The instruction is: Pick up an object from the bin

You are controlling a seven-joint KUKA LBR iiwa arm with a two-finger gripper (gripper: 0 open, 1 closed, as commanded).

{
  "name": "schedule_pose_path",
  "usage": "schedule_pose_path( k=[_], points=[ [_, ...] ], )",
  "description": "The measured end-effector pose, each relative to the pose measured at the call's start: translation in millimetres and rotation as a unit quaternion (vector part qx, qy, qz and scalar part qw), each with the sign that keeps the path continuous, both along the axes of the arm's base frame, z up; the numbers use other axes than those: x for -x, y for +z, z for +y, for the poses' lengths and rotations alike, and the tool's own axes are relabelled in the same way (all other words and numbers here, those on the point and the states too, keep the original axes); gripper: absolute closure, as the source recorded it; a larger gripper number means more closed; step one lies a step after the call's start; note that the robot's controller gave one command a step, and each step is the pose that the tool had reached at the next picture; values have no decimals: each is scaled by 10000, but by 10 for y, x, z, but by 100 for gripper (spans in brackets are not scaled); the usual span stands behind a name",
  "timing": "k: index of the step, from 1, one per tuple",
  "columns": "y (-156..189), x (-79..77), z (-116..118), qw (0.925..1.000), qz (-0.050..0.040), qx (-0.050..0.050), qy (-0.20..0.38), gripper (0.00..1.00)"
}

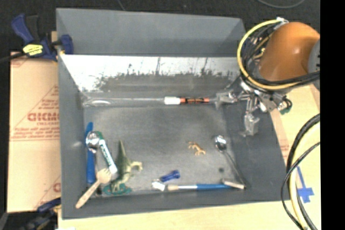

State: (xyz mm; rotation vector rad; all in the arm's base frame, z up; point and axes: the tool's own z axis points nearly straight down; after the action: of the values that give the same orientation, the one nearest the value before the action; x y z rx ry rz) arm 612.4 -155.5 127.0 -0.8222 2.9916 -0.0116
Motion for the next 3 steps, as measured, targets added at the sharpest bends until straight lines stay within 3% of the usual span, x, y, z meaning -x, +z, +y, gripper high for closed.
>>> schedule_pose_path(
  k=[1,2,3],
  points=[
    [-552,-330,47,9998,-12,-53,-181,0],
    [-457,516,112,9967,-108,10,806,0],
    [-533,530,180,9987,-91,-5,498,100]
  ],
)
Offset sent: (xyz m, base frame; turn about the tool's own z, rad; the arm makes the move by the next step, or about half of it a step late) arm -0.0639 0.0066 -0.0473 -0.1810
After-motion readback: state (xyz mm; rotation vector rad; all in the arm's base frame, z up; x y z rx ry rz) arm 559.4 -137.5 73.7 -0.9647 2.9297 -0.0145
